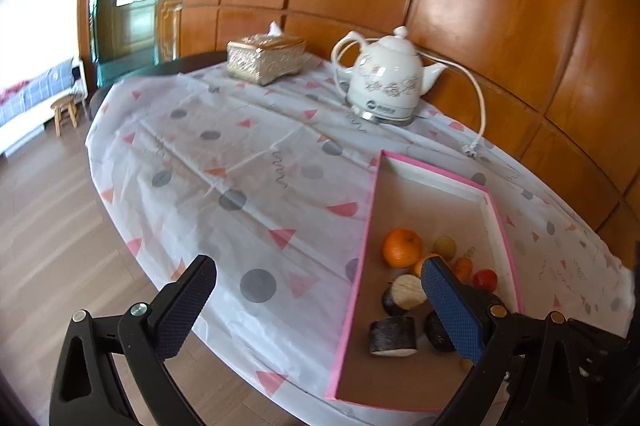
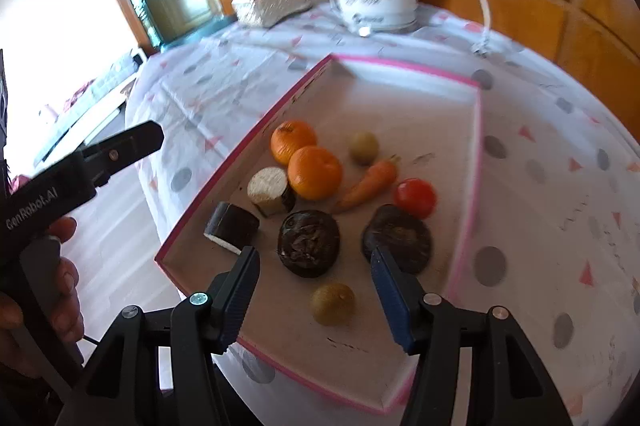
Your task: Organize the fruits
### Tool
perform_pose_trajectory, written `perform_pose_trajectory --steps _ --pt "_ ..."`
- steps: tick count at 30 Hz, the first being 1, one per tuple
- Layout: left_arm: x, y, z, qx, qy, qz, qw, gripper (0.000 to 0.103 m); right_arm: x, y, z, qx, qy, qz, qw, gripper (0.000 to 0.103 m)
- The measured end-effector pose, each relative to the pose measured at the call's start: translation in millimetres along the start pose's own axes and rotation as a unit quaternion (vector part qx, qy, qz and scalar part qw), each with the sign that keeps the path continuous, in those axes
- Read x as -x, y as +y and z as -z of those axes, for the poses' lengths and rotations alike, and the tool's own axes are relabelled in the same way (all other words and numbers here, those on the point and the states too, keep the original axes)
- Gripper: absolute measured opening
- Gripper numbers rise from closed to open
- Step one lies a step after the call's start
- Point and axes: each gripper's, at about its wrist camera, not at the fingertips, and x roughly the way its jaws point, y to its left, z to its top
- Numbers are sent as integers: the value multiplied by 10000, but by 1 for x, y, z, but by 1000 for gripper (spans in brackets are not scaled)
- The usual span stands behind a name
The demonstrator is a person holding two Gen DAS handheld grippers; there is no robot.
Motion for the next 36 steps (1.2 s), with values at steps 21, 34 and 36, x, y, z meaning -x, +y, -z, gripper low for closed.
perform_pose_trajectory --steps 21,34,36 --pt "39 -63 18 -1060 -421 217 9932 103 55 -33 29 -847 -939 1547 9798 61" --pt "48 -70 20 -1132 -499 339 9917 103 64 -30 40 -863 -1023 1540 9790 61" --pt "49 -71 20 -1122 -495 373 9918 103 65 -30 41 -883 -1026 1524 9790 61"
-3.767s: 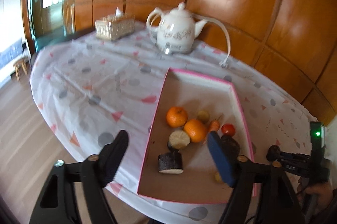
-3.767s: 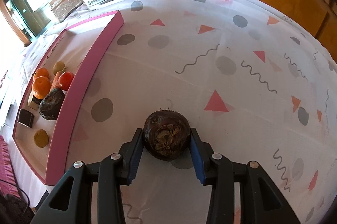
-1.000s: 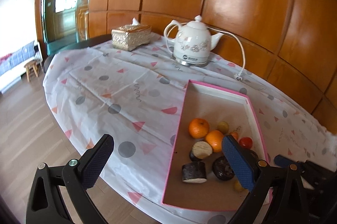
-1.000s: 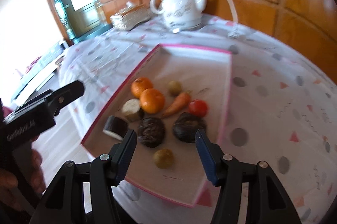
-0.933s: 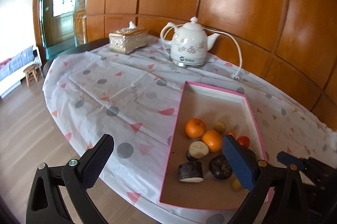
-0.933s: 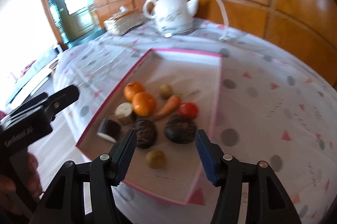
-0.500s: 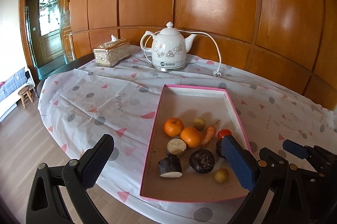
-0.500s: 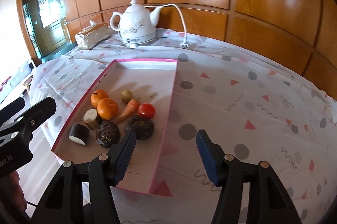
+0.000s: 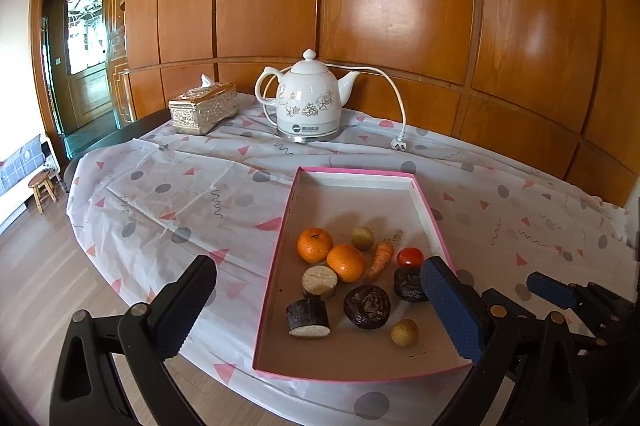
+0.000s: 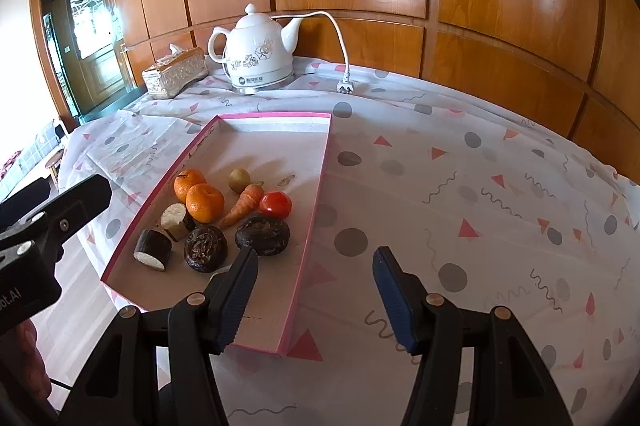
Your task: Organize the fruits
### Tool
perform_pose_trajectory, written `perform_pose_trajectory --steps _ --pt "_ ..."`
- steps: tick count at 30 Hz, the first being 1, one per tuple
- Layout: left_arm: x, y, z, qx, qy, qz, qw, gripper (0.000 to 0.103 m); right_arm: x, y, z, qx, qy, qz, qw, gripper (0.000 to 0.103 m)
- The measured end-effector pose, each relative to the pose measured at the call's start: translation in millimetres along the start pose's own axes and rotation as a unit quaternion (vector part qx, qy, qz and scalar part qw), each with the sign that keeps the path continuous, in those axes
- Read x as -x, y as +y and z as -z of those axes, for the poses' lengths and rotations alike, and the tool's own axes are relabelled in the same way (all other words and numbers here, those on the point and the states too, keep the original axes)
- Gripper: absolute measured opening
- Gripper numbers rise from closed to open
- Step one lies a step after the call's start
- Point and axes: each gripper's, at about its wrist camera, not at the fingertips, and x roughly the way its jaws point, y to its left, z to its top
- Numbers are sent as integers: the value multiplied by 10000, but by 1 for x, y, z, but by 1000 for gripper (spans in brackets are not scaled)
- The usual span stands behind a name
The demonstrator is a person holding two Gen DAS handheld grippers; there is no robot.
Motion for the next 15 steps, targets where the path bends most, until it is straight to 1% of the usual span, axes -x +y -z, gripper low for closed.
perform_pose_trajectory --steps 11,15 --pt "7 -3 -2 -19 -138 137 9998 102 4 -1 1 12 -45 14 10000 61" --pt "5 -2 -2 6 -98 127 9999 103 0 -2 3 -1 12 9 10000 61"
